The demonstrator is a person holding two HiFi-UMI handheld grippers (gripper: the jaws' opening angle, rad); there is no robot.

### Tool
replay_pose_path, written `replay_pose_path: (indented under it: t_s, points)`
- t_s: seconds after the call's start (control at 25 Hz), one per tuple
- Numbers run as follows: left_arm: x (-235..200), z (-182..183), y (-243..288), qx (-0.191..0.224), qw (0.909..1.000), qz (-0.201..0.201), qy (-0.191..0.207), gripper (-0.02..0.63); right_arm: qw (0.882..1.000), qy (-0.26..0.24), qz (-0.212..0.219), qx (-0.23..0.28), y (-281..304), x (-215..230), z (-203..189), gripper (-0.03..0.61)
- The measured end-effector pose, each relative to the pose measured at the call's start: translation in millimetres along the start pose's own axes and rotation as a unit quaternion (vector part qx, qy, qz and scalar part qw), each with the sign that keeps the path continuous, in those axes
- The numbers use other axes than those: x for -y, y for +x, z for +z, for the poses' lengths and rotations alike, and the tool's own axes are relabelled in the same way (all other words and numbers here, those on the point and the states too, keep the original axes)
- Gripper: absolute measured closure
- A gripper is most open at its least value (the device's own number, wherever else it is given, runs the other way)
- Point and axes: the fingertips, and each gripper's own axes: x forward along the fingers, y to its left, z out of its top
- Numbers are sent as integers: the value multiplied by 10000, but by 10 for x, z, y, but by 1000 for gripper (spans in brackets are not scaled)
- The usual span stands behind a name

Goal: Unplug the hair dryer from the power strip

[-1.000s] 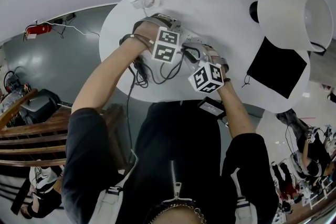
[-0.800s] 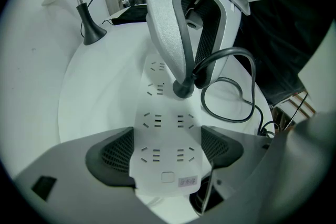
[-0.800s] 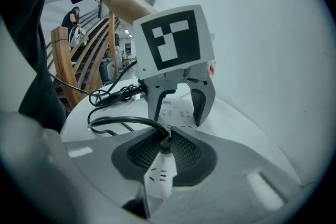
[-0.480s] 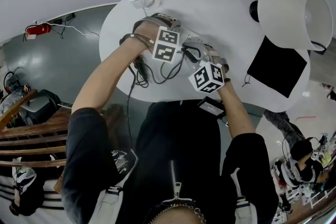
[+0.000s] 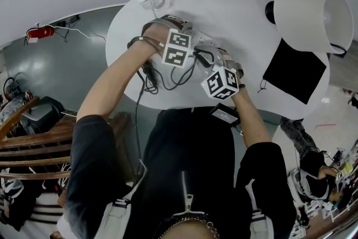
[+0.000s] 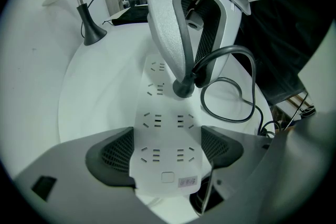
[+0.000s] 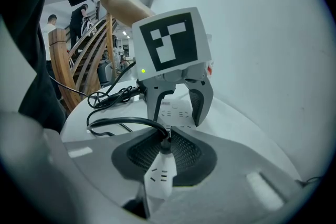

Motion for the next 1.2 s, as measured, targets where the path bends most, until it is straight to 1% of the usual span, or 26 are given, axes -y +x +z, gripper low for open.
replay_pose_path:
  t_s: [0.44,0.56,0.72,1.2]
  points:
    - [-8,-1,-2,-38,10000,18,4,224,10000,12,-57,-8,-8,5,8,523]
    - [-8,-1,2,-47,10000,15,7,224,9999,33,-89,102,-39,16,62,523]
    - [-6,-6,3,-39,10000,10,5,224,9998,-89,-117,108,-40,49,119,523]
    - [-6,3,-4,-42,10000,26,9,224,9998,10,-157,132,-89,33,114,522]
